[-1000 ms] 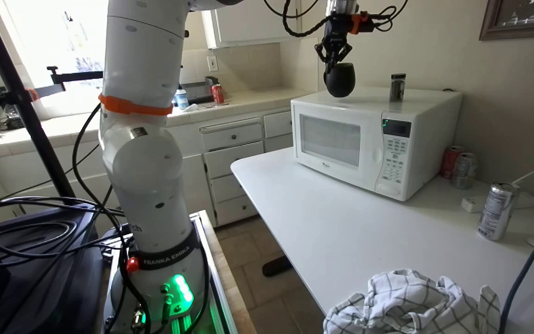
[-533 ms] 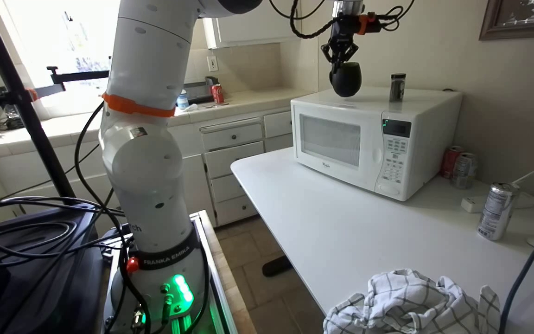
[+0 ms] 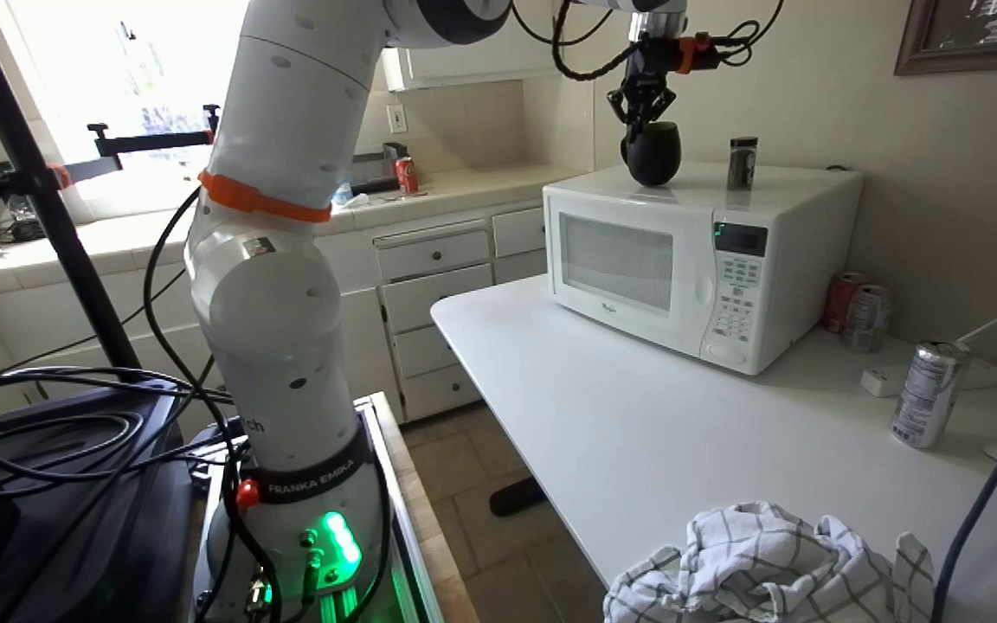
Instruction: Put the mug on top of the microwave
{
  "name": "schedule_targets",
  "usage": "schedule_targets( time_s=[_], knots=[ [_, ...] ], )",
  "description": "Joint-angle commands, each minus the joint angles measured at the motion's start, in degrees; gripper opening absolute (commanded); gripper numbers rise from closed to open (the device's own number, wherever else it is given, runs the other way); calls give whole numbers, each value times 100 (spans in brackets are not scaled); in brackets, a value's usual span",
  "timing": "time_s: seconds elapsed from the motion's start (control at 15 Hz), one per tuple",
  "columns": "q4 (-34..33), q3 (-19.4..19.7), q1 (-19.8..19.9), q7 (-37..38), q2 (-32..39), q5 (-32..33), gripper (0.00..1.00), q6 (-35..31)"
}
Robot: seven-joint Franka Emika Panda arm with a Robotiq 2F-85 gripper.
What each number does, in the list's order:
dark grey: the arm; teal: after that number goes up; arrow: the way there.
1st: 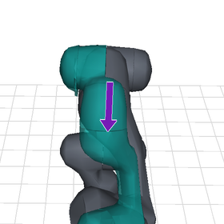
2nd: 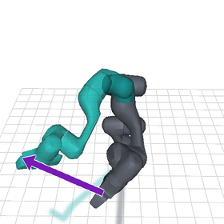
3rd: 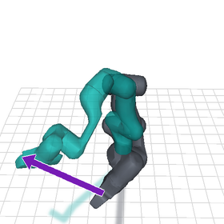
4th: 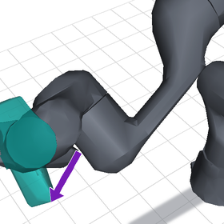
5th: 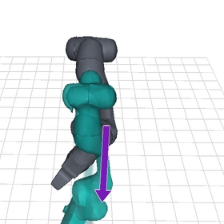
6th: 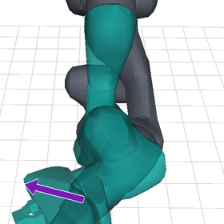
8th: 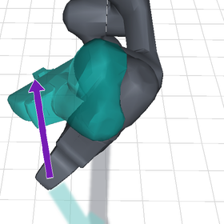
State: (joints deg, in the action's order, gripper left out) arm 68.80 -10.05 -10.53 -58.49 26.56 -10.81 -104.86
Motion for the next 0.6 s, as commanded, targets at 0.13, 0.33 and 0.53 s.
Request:
schedule_targets(
  time_s=[0.13,0.33,0.53],
  knots=[
    [-425,-2,-19,-102,183,119,2,206],
    [-532,-7,-13,-109,197,117,42,239],
    [-712,-10,-1,-106,177,95,64,238]
  ],
)
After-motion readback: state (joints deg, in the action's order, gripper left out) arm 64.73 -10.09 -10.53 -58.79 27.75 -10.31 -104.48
